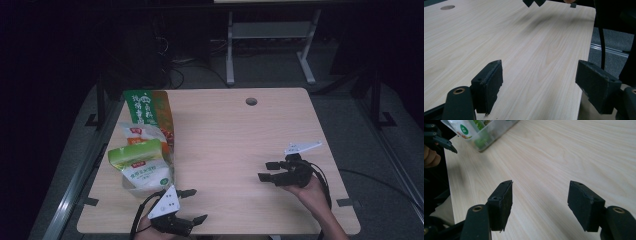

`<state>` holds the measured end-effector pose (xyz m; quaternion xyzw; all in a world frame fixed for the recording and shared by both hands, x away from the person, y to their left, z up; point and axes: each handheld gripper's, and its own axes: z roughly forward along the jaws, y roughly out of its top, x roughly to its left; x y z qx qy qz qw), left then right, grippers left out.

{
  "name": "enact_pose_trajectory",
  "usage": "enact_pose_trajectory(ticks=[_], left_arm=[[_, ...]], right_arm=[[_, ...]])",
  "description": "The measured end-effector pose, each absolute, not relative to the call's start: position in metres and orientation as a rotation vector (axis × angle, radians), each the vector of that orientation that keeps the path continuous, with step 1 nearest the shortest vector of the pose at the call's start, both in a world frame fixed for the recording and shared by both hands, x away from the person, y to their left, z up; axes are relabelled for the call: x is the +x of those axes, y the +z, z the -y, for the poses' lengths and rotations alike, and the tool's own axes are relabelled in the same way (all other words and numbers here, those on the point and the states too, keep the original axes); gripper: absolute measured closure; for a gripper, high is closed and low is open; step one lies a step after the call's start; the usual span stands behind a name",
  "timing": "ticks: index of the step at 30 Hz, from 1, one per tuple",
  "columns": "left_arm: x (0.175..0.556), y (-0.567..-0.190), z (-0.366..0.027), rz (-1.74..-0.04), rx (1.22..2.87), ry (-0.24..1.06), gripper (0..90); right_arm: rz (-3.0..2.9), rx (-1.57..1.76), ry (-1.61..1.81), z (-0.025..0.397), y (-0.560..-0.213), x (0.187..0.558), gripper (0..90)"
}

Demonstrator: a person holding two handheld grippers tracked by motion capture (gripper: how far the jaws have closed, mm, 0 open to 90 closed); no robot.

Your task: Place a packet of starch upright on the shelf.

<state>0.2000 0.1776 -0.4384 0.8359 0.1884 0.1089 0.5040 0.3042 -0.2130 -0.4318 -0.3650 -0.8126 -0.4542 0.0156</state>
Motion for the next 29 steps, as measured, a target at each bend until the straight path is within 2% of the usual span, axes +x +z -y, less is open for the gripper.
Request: enact_pose_trajectory(ticks=[29], left_arm=[[0.2,-0.438,-0.178,-0.457,2.02,0.276,21.8]], right_arm=[[2.561,-1.16,-1.479,0.228,-0.439,0.258,32.1]])
